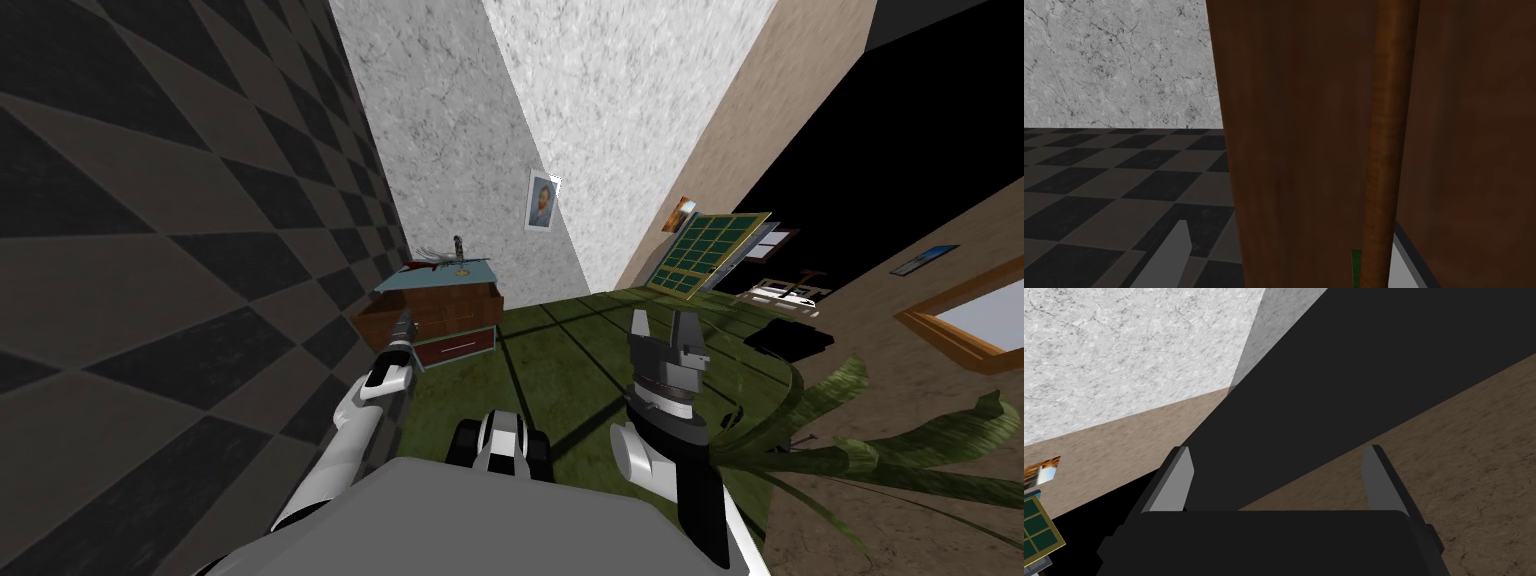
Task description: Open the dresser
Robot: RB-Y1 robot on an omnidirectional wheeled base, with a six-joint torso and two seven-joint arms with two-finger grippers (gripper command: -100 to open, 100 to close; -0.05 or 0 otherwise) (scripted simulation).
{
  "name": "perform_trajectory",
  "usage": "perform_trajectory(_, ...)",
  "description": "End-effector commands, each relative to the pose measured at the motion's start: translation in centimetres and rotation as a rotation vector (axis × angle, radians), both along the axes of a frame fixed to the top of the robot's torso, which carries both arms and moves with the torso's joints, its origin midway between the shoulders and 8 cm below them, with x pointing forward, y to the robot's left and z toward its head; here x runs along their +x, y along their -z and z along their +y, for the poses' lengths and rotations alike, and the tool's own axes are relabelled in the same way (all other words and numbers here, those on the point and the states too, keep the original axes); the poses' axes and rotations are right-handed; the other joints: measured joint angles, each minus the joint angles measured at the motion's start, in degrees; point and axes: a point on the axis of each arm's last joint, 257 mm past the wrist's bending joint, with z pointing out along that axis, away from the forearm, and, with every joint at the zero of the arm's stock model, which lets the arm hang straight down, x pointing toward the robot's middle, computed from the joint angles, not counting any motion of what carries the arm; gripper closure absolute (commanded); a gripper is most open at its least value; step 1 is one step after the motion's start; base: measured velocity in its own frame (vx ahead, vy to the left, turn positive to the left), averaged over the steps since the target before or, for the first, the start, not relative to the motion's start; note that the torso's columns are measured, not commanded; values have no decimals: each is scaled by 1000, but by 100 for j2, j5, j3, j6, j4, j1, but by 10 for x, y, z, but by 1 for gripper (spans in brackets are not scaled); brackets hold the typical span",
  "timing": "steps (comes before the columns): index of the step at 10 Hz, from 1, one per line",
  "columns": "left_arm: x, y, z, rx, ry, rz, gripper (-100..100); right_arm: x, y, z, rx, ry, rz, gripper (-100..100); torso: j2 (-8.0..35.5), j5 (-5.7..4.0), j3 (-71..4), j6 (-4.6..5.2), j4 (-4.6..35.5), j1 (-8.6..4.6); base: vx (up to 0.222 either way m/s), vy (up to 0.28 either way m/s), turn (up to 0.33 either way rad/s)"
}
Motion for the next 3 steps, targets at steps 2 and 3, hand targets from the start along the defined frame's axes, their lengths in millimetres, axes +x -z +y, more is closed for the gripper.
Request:
perform_trajectory(2,0,0,0,0,0,0,0,0,0,0,0,0,0,0,1,2,1,0,-1,1,0,0,0)
perform_trajectory(3,0,0,0,0,0,1,0,0,0,0,0,0,0,0,1,2,1,0,-1,1,0,0,0)
